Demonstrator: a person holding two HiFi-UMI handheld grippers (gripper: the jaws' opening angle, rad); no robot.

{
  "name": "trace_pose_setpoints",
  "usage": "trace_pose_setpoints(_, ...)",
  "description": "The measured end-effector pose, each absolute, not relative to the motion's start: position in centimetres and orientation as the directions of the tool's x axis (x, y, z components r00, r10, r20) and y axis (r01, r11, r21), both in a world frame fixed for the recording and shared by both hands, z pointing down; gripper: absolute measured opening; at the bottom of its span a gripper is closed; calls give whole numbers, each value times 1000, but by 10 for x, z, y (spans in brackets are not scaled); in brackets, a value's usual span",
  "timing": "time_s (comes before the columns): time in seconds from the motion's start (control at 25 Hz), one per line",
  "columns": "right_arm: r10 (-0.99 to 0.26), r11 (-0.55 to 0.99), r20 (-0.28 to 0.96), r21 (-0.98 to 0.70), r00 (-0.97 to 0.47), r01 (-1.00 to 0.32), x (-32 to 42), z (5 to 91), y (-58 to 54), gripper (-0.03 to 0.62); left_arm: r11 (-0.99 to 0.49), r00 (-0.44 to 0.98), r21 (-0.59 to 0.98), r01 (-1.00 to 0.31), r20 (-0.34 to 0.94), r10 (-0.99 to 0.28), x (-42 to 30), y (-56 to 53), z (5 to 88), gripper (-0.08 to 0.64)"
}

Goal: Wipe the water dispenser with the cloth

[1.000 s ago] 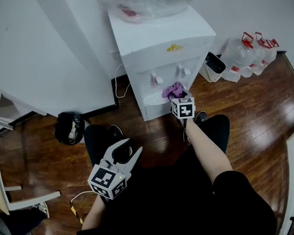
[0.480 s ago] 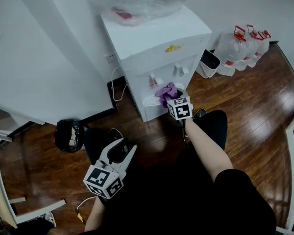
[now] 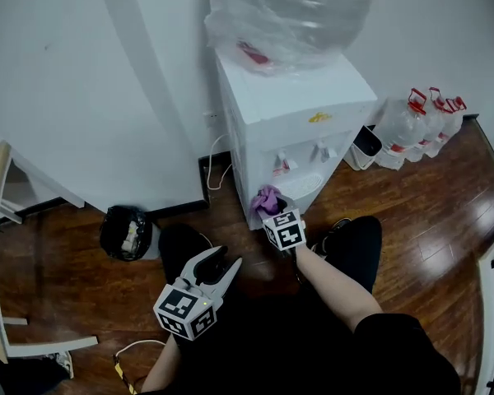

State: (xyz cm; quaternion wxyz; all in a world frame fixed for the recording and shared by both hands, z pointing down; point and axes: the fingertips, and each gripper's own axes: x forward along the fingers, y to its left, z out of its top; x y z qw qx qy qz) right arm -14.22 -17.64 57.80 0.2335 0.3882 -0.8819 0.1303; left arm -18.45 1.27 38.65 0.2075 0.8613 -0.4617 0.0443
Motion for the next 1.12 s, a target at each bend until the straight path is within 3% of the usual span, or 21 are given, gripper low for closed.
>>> trace_pose_setpoints(0.16,-662,652,447,-52,-601,-757,-167,525,-167,177,-464,544,312,-829,261,-797,-200,19,382,173)
trace_pose_setpoints(0.32,-750,649,164,-4,-640,-761,-164,384,-168,177,-452,535,318,-833,257,-805,-209,20,381,173)
trace_pose_setpoints(0.48,-716,686,-152,23,-681,-727,-161,239,-144,176,-474,557,322,-820,256,-790,-197,20,383,173)
trace_pose_setpoints(0.64,-683,681,-297,73,-668,-729,-163,175,-136,176,-501,578,313,-807,246,-778,-182,22,378,173)
trace_pose_setpoints(0.92,-739,660,-155,32,-656,-751,-165,278,-154,177,-482,559,307,-821,258,-788,-192,23,379,173)
trace_pose_setpoints(1.0,-755,656,-40,-58,-655,-753,-164,342,-160,178,-475,555,310,-823,265,-789,-197,22,382,173)
trace_pose_setpoints(1.12,-734,597,232,-226,-638,-770,-160,461,-168,178,-475,557,314,-822,267,-787,-196,20,383,173)
